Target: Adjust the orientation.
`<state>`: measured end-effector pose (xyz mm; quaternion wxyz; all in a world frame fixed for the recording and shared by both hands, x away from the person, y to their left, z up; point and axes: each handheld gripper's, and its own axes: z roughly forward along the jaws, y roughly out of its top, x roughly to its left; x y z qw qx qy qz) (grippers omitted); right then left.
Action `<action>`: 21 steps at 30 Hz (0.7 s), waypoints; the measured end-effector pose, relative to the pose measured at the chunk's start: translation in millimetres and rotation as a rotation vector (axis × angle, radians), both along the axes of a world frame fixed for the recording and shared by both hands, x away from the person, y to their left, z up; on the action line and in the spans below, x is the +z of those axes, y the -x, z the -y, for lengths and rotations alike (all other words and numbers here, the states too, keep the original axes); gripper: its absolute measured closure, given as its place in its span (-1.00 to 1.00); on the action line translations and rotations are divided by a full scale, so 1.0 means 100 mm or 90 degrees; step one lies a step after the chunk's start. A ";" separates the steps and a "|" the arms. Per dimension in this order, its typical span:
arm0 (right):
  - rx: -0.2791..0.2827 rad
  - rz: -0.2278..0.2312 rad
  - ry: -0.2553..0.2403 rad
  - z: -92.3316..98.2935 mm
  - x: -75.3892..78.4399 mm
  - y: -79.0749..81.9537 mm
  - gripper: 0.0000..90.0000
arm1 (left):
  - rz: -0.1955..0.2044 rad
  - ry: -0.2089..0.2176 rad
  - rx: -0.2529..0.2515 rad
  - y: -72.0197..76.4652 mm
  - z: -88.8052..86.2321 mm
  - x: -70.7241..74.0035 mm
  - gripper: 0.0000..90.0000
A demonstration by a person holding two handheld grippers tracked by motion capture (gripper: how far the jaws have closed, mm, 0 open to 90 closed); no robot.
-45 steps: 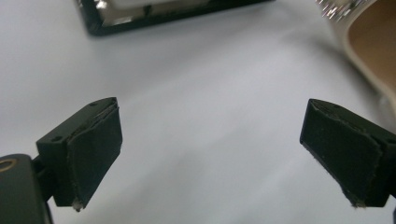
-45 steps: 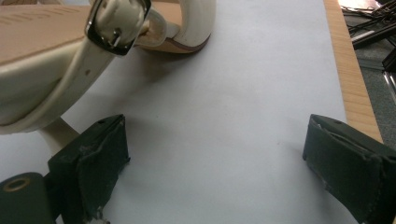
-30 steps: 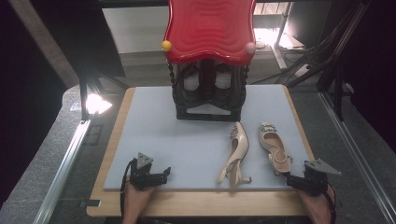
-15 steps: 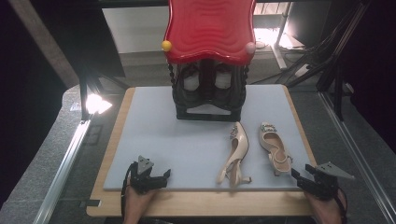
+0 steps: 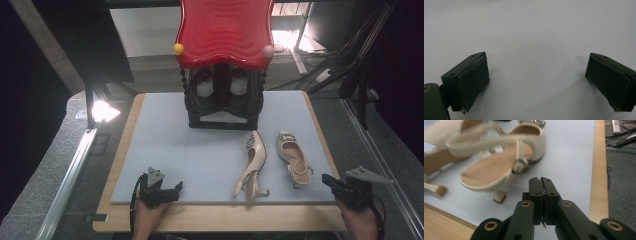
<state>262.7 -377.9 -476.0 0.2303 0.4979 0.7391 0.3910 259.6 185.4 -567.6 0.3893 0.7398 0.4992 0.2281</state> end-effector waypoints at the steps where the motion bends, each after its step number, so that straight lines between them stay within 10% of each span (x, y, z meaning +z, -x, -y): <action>1: 0.005 0.002 -0.007 -0.01 0.04 0.00 0.98 | 0.000 0.000 0.000 0.00 0.00 0.00 -0.90; 11: 0.098 0.019 -0.025 -0.45 0.41 0.00 0.99 | -0.001 0.001 0.002 0.00 0.00 0.00 -0.90; 21: 0.201 0.011 -0.020 -1.14 0.35 -0.10 0.99 | 0.000 0.001 0.001 0.00 0.00 0.00 -0.90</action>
